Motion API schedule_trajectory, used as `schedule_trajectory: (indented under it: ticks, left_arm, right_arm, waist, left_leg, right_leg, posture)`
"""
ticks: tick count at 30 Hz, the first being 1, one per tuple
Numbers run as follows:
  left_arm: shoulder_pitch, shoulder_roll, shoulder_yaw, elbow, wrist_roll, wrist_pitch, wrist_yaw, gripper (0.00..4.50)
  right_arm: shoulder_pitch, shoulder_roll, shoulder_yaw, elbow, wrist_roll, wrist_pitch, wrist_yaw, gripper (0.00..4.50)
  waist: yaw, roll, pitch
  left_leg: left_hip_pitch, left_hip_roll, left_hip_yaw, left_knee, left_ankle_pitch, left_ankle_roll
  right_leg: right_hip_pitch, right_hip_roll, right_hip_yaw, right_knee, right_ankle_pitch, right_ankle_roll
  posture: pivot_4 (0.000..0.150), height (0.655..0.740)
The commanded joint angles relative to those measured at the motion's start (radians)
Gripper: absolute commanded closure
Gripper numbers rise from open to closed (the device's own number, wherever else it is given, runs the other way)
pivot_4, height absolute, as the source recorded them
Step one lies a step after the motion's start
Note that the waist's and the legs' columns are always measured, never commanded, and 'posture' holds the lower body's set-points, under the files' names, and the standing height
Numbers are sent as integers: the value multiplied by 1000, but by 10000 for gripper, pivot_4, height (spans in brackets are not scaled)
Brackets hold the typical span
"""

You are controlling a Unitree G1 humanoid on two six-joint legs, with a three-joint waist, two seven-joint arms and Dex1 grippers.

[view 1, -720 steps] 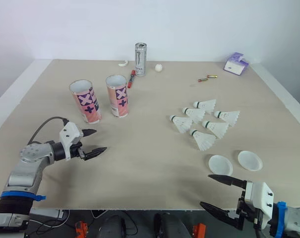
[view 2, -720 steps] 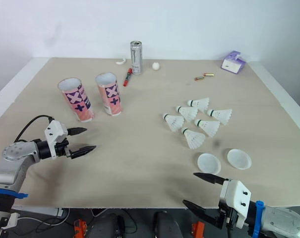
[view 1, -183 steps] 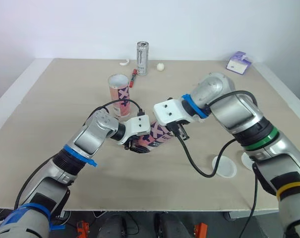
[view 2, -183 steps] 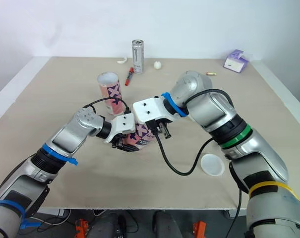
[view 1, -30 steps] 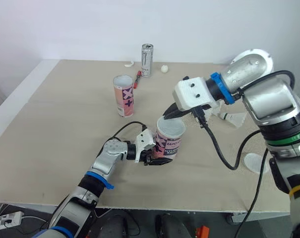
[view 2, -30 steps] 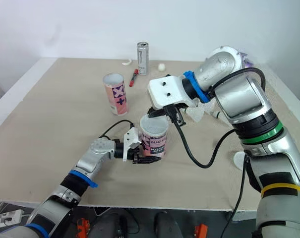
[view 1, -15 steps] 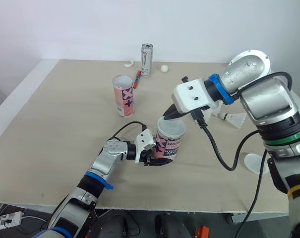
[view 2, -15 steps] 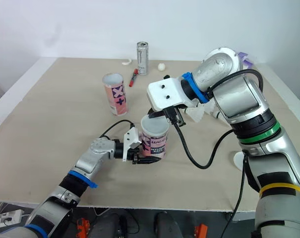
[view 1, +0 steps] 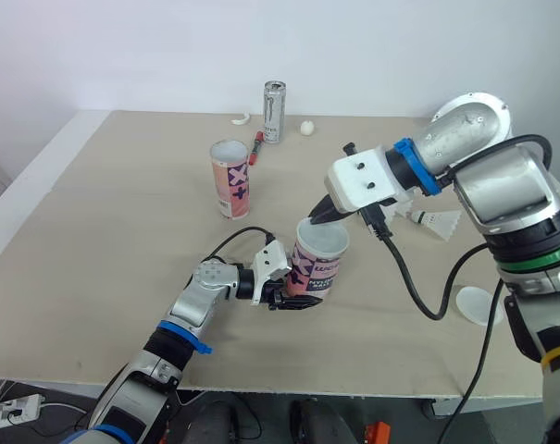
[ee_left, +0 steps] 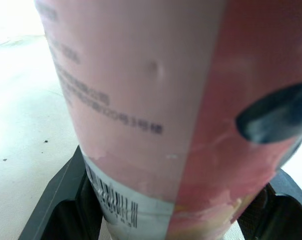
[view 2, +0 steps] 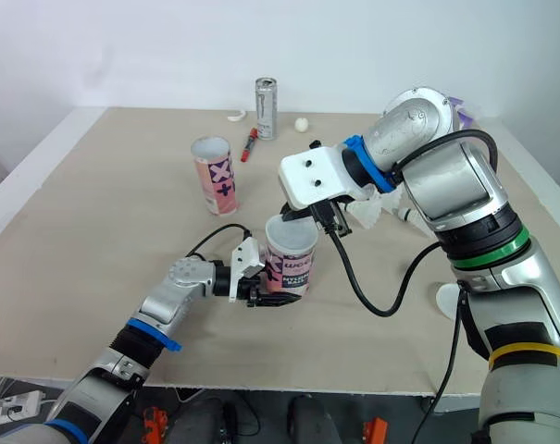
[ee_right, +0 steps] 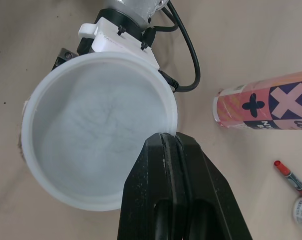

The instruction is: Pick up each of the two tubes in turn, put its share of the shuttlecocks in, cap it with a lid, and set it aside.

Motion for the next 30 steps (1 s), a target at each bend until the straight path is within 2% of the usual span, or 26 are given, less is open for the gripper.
schedule_trajectory:
  ticks: [1, 3, 4, 6, 7, 9, 16, 21, 24, 25, 26, 28, 30]
  left_arm:
    - [46, 22, -53, 54, 42, 59, -16, 15069]
    - [47, 23, -54, 52, 43, 63, -18, 15069]
    - [47, 23, -54, 52, 43, 64, -18, 15069]
    - [46, 23, -55, 52, 43, 66, -19, 15069]
    - [46, 23, -55, 53, 43, 66, -19, 15069]
    - [46, 24, -55, 53, 43, 69, -19, 15069]
    - [45, 27, -54, 52, 42, 78, -22, 15069]
    - [45, 29, -55, 50, 44, 79, -23, 15069]
    - [47, 30, -54, 49, 44, 77, -23, 15069]
    - [47, 31, -54, 49, 44, 77, -23, 15069]
    - [47, 31, -54, 49, 44, 77, -24, 15069]
    - [47, 31, -54, 50, 44, 76, -25, 15069]
    - [45, 30, -55, 52, 45, 74, -25, 15069]
  right_arm:
    - [0, -17, -18, -30, 5, -12, 44, 44077]
    - [2, -17, -16, -33, 5, -10, 45, 44077]
    - [2, -17, -15, -35, 8, -1, 49, 39528]
    - [0, -21, -13, -45, 21, 36, 56, 36370]
    - [-1, -23, -12, -48, 25, 47, 57, 30273]
    - [-6, -14, -33, -47, 30, 46, 38, 24618]
    - [-41, -48, -113, 10, 47, 99, -10, 24618]
    - [-9, -41, -258, -8, 185, 371, -91, 24618]
    - [63, -52, -337, -108, 277, 574, -164, 24618]
    - [93, -54, -356, -148, 310, 623, -180, 29739]
    - [122, -59, -367, -188, 334, 650, -188, 32304]
    - [173, -63, -376, -263, 365, 689, -218, 42196]
    - [203, -63, -370, -313, 385, 714, -244, 43728]
  waist:
    - [0, 0, 0]
    - [0, 0, 0]
    - [0, 0, 0]
    - [0, 0, 0]
    - [0, 0, 0]
    - [0, 0, 0]
    - [0, 0, 0]
    - [0, 0, 0]
    - [0, -1, 0]
    - [0, -1, 0]
    - [0, -1, 0]
    - [0, 0, 0]
    - [0, 0, 0]
  left_leg:
    - [0, 0, 0, 0, 0, 0]
    - [0, 0, 0, 0, 0, 0]
    - [0, 0, 0, 0, 0, 0]
    - [0, 0, 0, 0, 0, 0]
    - [0, 0, 0, 0, 0, 0]
    - [0, 0, 0, 0, 0, 0]
    - [0, 0, 0, 0, 0, 0]
    - [0, 0, 0, -1, 0, 0]
    - [0, 0, -2, -2, 0, 0]
    - [0, 0, -2, -2, 0, 0]
    - [0, 0, -3, -2, 0, 0]
    - [0, 0, -4, -2, 0, 0]
    - [0, 0, -4, -2, 0, 0]
  right_leg:
    - [0, 0, 0, 0, 0, 0]
    - [0, 0, 0, 0, 0, 0]
    - [0, 0, 0, 0, 0, 0]
    - [0, 0, 0, 0, 0, 0]
    - [0, 0, 0, 0, 0, 0]
    - [0, 0, 0, 0, 0, 0]
    - [0, 0, -1, 0, -1, -1]
    - [0, -1, 0, 0, -1, -2]
    - [0, -5, -2, 0, -2, -3]
    - [0, -5, -2, 0, -2, -3]
    - [0, -5, -2, 0, -2, -4]
    - [0, -5, -2, 0, -2, -4]
    - [0, -5, -2, 0, -2, -3]
  posture:
    - [1500, 7400]
    - [1500, 7400]
    - [1500, 7400]
    - [1500, 7400]
    - [1500, 7400]
    - [1500, 7400]
    - [1500, 7400]
    - [1500, 7400]
    - [1500, 7400]
    - [1500, 7400]
    - [1500, 7400]
    - [1500, 7400]
    - [1500, 7400]
